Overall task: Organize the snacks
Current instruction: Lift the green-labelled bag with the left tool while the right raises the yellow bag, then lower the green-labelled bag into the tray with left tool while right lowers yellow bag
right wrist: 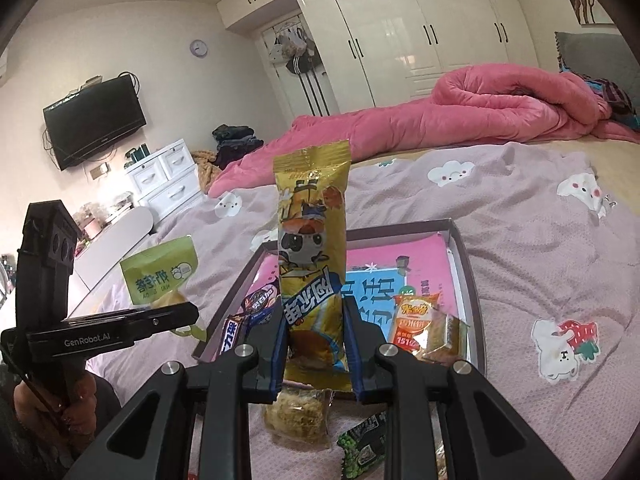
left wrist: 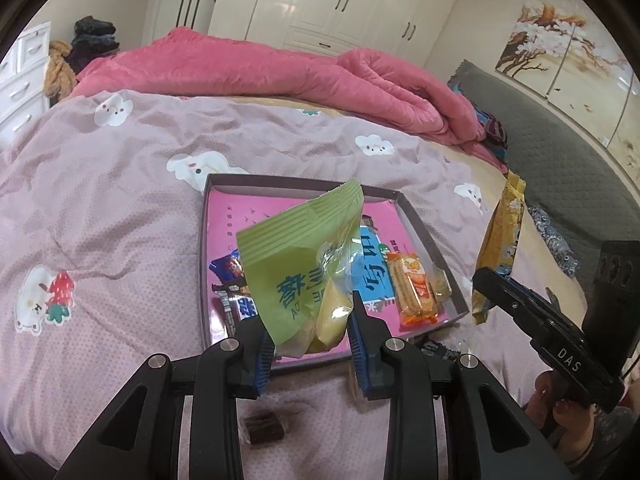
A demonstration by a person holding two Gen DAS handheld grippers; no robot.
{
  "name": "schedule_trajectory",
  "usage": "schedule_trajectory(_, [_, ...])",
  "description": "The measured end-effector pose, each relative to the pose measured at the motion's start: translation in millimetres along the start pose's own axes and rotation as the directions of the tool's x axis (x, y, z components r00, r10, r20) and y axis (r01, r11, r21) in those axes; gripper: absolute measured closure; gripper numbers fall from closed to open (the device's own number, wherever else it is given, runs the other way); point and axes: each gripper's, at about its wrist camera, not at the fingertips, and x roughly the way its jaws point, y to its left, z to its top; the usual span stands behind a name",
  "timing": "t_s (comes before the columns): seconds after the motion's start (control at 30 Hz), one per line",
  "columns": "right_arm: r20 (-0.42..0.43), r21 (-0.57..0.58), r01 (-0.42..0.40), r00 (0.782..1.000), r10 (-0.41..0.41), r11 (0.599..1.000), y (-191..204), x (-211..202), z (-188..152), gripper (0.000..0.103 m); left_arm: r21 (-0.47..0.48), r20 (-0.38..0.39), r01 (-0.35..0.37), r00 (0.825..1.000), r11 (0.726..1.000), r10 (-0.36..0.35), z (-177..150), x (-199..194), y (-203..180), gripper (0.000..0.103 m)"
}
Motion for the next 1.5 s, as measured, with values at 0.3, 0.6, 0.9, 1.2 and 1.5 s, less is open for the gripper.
schedule_trajectory(0.3, [-0.001, -0.002, 0.008, 1.0, -0.008, 1.0, -3.4, 6.2, 5.9, 0.077, -0.01, 0.016, -0.002, 1.0, 1.0, 0.002, 11.6, 4.6, 1.3, 0.069])
schedule_trajectory(0.6, [-0.019, 0.008, 0.019, 1.0, -0.019, 1.0, -9.6, 15.1, 8.2, 0.077, -0.023, -0.016, 0.0, 1.0, 1.0, 0.0, 18.1, 28.5, -1.8, 0.069])
schedule_trajectory(0.9, [-0.037, 0.03, 0.041, 0.999, -0.04, 0.999, -22.0, 29.2, 11.3, 0.077, -0.022, -0.082, 0.005, 0.997, 1.0, -0.007, 10.3, 58.5, -3.0, 0.069])
schedule_trajectory(1.2, [-0.069, 0.013, 0.034, 0.997, -0.033, 0.999, -21.0, 42.6, 8.8, 0.077, 0.006, -0.14, 0.024, 0.99, 1.0, -0.023, 1.6, 83.9, -9.9, 0.069])
schedule_trajectory(1.5, [-0.122, -0.005, 0.024, 0.992, -0.024, 1.0, -13.4, 57.1, 1.4, 0.077, 0.005, -0.188, 0.046, 0.981, 0.999, -0.044, -7.2, 97.7, -9.5, 0.069])
